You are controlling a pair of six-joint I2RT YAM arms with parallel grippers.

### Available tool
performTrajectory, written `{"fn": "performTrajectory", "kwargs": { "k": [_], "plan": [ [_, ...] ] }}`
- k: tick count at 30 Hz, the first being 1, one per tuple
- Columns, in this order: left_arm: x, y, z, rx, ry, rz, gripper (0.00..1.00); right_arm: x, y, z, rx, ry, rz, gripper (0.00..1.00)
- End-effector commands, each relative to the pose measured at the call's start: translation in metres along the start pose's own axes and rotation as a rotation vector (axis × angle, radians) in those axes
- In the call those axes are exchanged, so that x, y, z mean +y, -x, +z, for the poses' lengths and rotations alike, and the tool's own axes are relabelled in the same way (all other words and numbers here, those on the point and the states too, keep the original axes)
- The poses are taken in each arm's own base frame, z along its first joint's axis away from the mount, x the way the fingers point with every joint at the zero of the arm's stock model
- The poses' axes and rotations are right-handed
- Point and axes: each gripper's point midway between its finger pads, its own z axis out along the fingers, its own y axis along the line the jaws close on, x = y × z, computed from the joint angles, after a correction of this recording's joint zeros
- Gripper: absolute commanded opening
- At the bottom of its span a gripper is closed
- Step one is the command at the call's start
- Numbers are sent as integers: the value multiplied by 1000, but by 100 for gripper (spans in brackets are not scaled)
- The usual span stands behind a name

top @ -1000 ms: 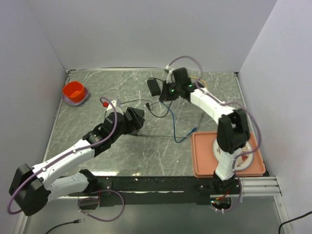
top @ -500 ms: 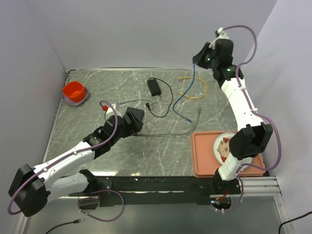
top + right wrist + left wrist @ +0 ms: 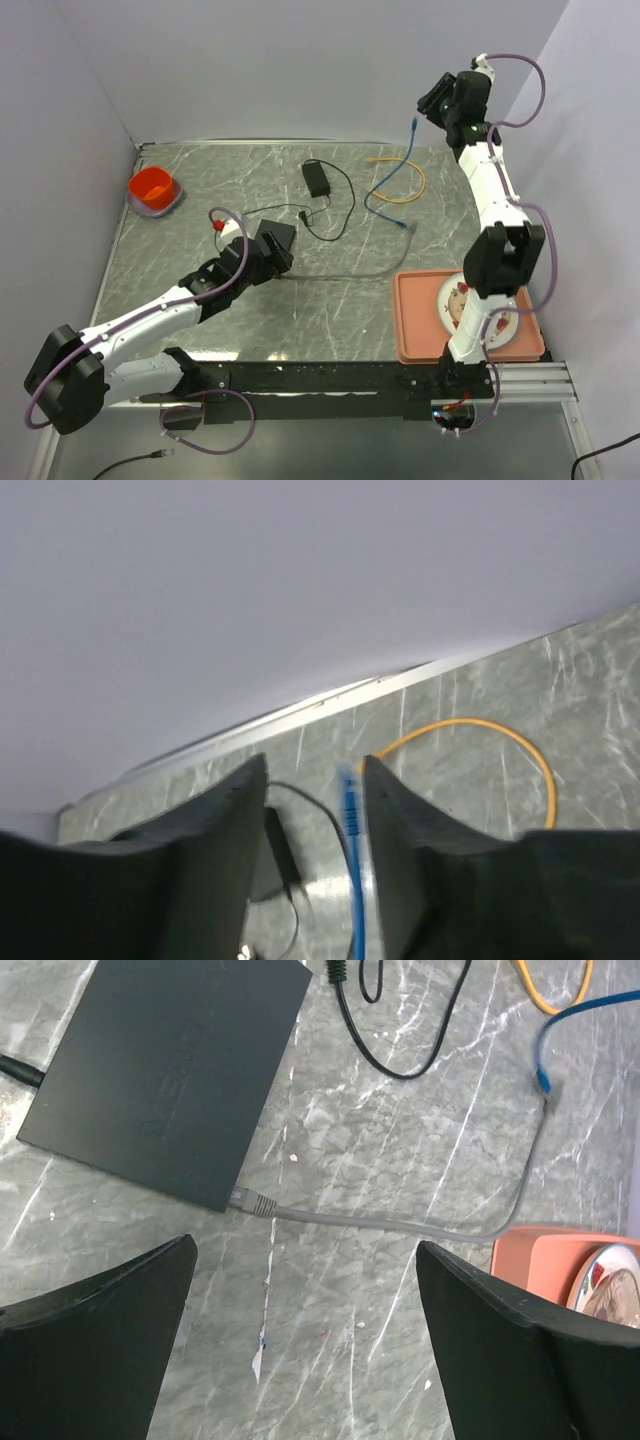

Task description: Pull the plug from the switch port

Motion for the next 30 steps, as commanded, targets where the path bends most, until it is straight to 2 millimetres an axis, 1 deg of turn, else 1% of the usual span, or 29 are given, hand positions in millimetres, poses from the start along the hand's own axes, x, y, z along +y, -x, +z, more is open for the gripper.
{"fn": "performTrajectory", "kwargs": {
  "k": [1,2,3,4,5,6,7,8,9,10,11,12,13,14,15,16,17,18,19,20,21,22,24,25,26,27,28,29,30],
  "plan": [
    [1,5,3,-28,21,-35,99,-4,3,16,22,-14,61,58],
    [1,7,3,-35,28,-36,99,-1,1,15,22,-1,80,62],
    [2,7,4,-36,32,-35,99,-4,-5,16,29,-6,89,64],
    [2,7,4,-36,32,-35,99,5,-3,12,28,26,99,66],
    [2,6,4,-34,31,-38,99,10,-5,10,33,39,109,67],
    [3,6,5,-34,34,-37,99,14,-11,8,47,53,105,67],
    [3,6,5,-36,34,-37,99,36,-9,-2,33,109,93,67],
    [3,6,6,-37,35,-39,99,49,-16,-8,47,156,71,67],
    [5,8,6,-45,42,-43,99,52,-34,-11,79,172,60,67],
    [4,9,6,-50,45,-46,99,79,-42,-28,89,236,45,67],
    [6,10,5,-54,56,-48,99,100,-48,-38,90,329,39,66],
    [10,12,5,-67,77,-57,98,100,-87,-43,162,359,33,66],
    [13,13,4,-73,91,-62,98,114,-98,-58,180,425,29,66],
    [16,14,4,-79,103,-69,98,143,-116,-72,184,531,14,65],
    [26,16,3,-91,144,-79,98,143,-160,-84,295,600,3,64],
    [30,18,2,-95,162,-90,98,150,-182,-91,337,655,-4,64],
    [36,20,3,-98,183,-94,98,161,-210,-103,395,708,-9,63],
    [48,25,4,-105,224,-111,98,160,-236,-113,455,761,-22,62],
    [55,21,5,-79,243,-112,97,160,-259,-117,504,780,-36,61],
    [62,22,7,-69,258,-123,97,160,-274,-122,531,796,-67,61],
    [74,28,9,-75,284,-145,97,161,-296,-132,578,805,-91,61],
    [77,25,11,-52,273,-161,92,161,-308,-135,607,811,-112,61],
    [84,29,16,-43,274,-183,86,162,-331,-142,665,822,-175,60],
    [85,29,17,-38,269,-190,78,162,-337,-144,681,832,-187,59],
    [79,29,20,-25,235,-197,72,162,-341,-144,687,837,-194,59],
    [80,28,24,-12,238,-199,65,159,-345,-146,699,836,-191,59],
    [75,30,27,-6,224,-197,45,160,-346,-146,690,848,-189,58],
    [71,29,29,10,212,-197,36,158,-349,-148,703,857,-187,58],
    [72,25,34,33,224,-189,27,155,-353,-149,716,858,-188,58]
  ]
}}
